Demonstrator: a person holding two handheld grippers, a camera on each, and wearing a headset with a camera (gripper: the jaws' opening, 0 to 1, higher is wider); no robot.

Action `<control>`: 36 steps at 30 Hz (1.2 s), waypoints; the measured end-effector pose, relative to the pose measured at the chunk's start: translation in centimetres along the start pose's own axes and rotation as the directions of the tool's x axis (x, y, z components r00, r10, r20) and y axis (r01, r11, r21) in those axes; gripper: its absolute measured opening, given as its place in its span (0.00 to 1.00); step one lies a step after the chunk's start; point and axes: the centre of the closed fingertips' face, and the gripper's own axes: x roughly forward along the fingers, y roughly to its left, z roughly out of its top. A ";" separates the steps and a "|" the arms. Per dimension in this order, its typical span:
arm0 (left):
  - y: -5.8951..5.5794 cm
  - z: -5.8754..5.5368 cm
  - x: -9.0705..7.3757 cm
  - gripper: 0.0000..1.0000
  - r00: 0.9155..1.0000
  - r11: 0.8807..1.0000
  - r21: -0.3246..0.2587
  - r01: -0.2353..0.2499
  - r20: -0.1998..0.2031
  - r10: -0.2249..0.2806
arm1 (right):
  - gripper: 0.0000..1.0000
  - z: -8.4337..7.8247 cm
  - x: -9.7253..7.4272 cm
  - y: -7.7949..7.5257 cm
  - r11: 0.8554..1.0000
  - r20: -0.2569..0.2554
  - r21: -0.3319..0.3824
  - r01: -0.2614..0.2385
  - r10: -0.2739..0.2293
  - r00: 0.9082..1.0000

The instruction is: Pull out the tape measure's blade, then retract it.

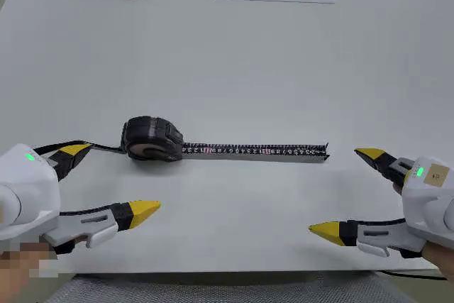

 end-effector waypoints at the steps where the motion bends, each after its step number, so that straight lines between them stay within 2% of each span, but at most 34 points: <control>1: 0.0 0.1 0.1 0.84 1.000 1.000 -0.003 -0.002 0.002 0.002 | 0.89 0.0 0.0 -0.1 1.000 0.000 0.000 0.001 -0.001 1.000; 5: 0.0 0.7 0.6 0.84 1.000 1.000 -0.009 -0.008 0.013 0.009 | 0.89 0.0 0.1 -0.3 1.000 -0.002 0.000 0.000 0.000 1.000; 9: 0.1 1.2 1.1 0.83 0.999 0.999 -0.046 -0.014 0.029 0.015 | 0.89 -0.1 0.2 -0.5 1.000 -0.006 -0.005 -0.002 0.002 1.000; 12: 0.0 1.4 1.4 0.83 0.999 0.999 -0.043 -0.014 0.029 0.016 | 0.88 -0.1 0.2 -1.0 1.000 -0.007 -0.008 0.000 0.000 1.000; 24: -0.3 1.9 3.0 0.82 0.999 0.996 -0.090 -0.007 0.043 0.011 | 0.89 0.1 0.3 -2.2 1.000 -0.009 -0.018 0.006 -0.007 1.000; 27: -0.7 2.1 3.4 0.82 0.999 0.995 -0.097 0.003 0.049 0.002 | 0.89 0.1 0.3 -2.4 1.000 -0.009 -0.019 0.009 -0.009 1.000; 36: -1.0 2.2 3.7 0.81 0.999 0.993 -0.115 0.010 0.054 -0.003 | 0.88 0.4 0.4 -2.6 1.000 -0.009 -0.020 0.011 -0.011 1.000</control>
